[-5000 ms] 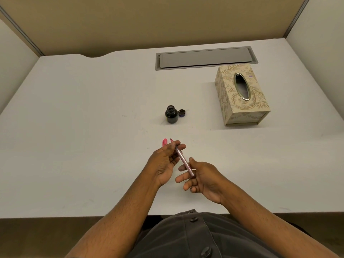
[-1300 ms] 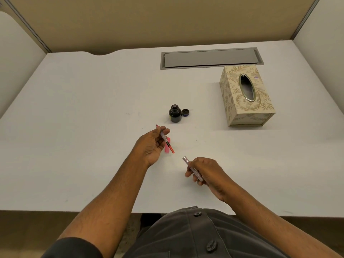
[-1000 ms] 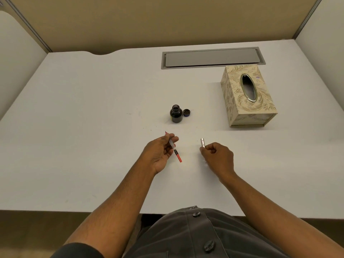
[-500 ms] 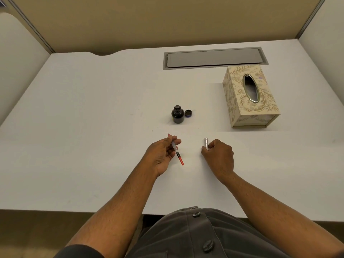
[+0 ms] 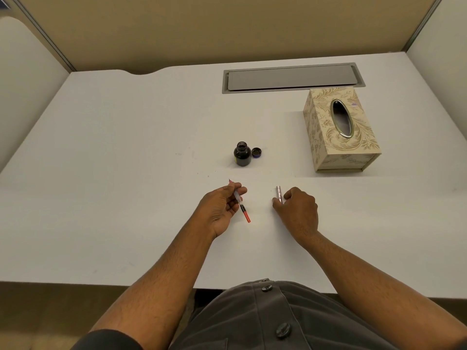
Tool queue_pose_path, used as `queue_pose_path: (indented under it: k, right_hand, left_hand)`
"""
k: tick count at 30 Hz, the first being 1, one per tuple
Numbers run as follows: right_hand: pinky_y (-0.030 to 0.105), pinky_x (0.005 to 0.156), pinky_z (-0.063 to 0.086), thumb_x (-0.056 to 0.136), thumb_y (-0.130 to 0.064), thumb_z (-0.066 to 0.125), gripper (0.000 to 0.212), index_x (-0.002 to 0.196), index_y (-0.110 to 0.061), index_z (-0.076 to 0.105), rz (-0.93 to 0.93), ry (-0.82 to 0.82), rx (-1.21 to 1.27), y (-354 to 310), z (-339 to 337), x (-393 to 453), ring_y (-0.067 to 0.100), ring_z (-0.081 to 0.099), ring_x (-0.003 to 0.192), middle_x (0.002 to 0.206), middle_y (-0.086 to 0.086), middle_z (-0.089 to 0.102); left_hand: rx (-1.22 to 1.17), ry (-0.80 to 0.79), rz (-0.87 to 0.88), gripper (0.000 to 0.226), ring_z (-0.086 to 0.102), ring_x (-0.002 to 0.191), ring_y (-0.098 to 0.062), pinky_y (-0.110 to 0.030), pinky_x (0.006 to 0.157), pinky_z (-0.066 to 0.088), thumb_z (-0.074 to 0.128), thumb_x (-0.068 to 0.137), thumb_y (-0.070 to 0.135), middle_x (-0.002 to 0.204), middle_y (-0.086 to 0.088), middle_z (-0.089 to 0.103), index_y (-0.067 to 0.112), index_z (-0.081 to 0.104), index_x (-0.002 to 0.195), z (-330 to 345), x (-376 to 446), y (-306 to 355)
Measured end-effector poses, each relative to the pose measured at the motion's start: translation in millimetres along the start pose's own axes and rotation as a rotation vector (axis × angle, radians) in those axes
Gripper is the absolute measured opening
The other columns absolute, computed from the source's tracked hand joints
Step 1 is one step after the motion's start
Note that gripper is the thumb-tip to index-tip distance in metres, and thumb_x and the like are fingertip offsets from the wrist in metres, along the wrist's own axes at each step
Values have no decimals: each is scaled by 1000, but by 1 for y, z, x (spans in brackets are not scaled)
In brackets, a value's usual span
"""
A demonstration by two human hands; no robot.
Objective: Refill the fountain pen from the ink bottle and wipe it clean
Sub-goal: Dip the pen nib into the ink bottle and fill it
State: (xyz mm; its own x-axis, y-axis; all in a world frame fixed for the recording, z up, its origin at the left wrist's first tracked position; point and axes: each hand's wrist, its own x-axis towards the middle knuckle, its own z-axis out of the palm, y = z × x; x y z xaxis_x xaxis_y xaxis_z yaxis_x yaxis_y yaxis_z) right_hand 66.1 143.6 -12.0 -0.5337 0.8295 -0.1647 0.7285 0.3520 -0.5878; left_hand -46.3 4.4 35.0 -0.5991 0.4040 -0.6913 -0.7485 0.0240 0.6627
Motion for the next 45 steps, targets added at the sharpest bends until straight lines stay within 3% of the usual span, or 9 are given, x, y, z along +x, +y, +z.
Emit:
queue_pose_path:
  k: [20, 26, 36, 45]
  right_hand:
    - [32, 70, 48, 80, -43, 71, 37, 97, -11, 61, -14, -5, -16, -1, 0, 0, 19, 59, 79, 88, 3, 64]
    - [33, 70, 49, 79, -43, 70, 37, 98, -12, 61, -3, -2, -16, -1, 0, 0, 21, 60, 80, 90, 4, 65]
    - [37, 73, 53, 79, -45, 70, 40, 98, -12, 60, 2, -7, -26, -1, 1, -1, 21, 61, 82, 92, 5, 65]
    - [29, 71, 45, 84, -56, 61, 48, 108, -15, 58, 11, -3, 9, -8, -3, -10, 17, 59, 83, 96, 0, 64]
  left_hand:
    - [9, -2, 2, 19, 62, 84, -13, -25, 79, 47, 53, 97, 22, 87, -3, 73, 9, 67, 100, 2, -3, 0]
    - [9, -10, -1, 18, 61, 83, -13, -25, 76, 46, 55, 96, 23, 79, 0, 74, 10, 67, 96, 1, -2, -2]
    - [5, 0, -8, 19, 62, 85, -13, -26, 81, 47, 55, 96, 23, 89, -4, 72, 9, 67, 99, 1, -2, -4]
    - [0, 8, -12, 20, 63, 84, -13, -26, 81, 48, 55, 96, 23, 90, -5, 73, 7, 66, 102, 2, -4, -3]
